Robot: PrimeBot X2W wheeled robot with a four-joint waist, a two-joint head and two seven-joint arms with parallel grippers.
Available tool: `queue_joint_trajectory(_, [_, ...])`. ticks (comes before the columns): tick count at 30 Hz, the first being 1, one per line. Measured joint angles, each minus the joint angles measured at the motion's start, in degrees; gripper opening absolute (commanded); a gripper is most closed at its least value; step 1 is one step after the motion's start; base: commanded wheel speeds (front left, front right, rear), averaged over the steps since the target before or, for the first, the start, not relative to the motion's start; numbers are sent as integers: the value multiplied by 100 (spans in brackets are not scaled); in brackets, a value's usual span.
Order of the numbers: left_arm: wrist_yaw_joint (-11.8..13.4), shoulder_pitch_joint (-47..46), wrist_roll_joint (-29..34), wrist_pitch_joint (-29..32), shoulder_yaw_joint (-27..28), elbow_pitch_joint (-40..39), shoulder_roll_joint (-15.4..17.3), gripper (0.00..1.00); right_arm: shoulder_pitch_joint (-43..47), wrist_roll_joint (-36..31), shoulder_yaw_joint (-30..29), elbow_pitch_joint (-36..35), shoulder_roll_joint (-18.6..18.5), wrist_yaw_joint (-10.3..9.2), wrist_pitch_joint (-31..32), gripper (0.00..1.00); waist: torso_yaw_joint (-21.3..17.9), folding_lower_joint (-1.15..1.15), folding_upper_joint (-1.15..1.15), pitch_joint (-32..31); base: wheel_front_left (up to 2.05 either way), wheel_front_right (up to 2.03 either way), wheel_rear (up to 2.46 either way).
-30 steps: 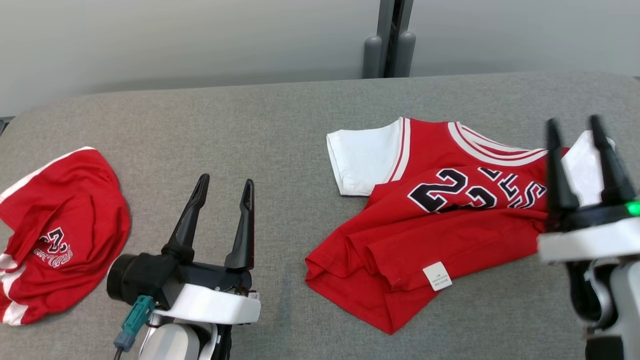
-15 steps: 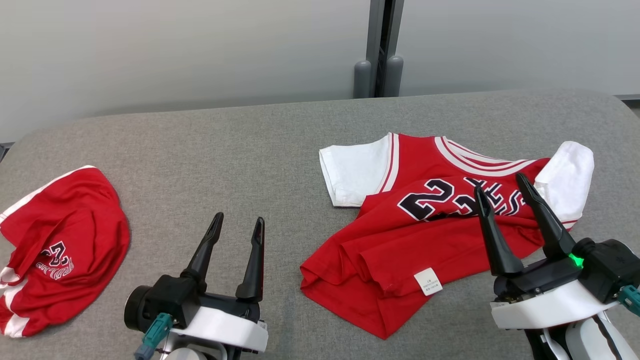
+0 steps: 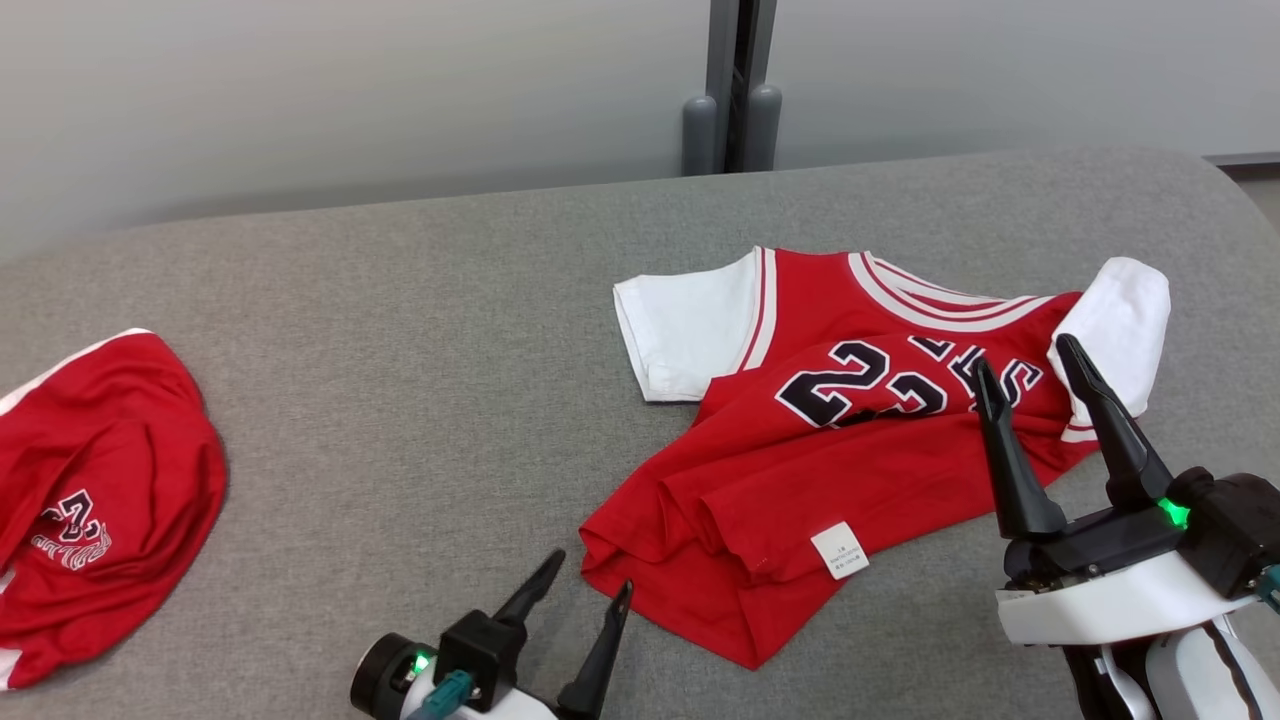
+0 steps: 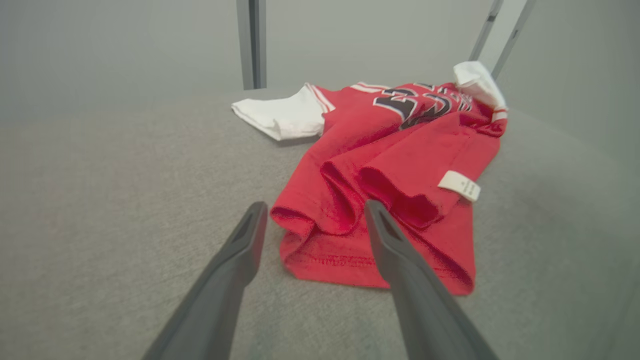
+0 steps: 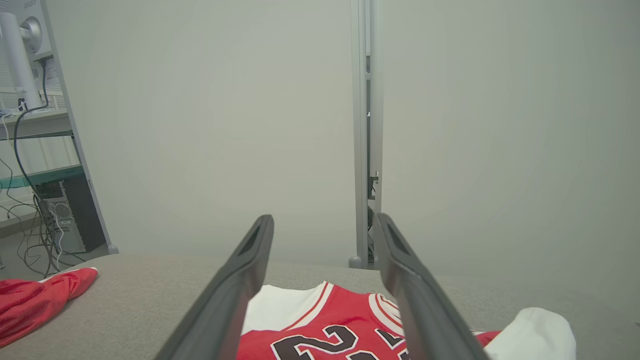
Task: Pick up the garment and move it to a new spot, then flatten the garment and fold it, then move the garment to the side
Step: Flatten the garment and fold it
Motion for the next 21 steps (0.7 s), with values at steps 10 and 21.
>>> queue_joint_trajectory(10, [212, -699, 218, 0, -266, 1368, 1, 100, -99, -52, -63, -12, 96, -1, 0, 100, -244, 0, 0, 291, 0, 0, 0])
queue_joint_trajectory(21, [465, -1220, 2, 0, -168, 2049, 18, 0, -228, -118, -115, 74, 156, 0, 0, 100, -433, 0, 0, 405, 0, 0, 0])
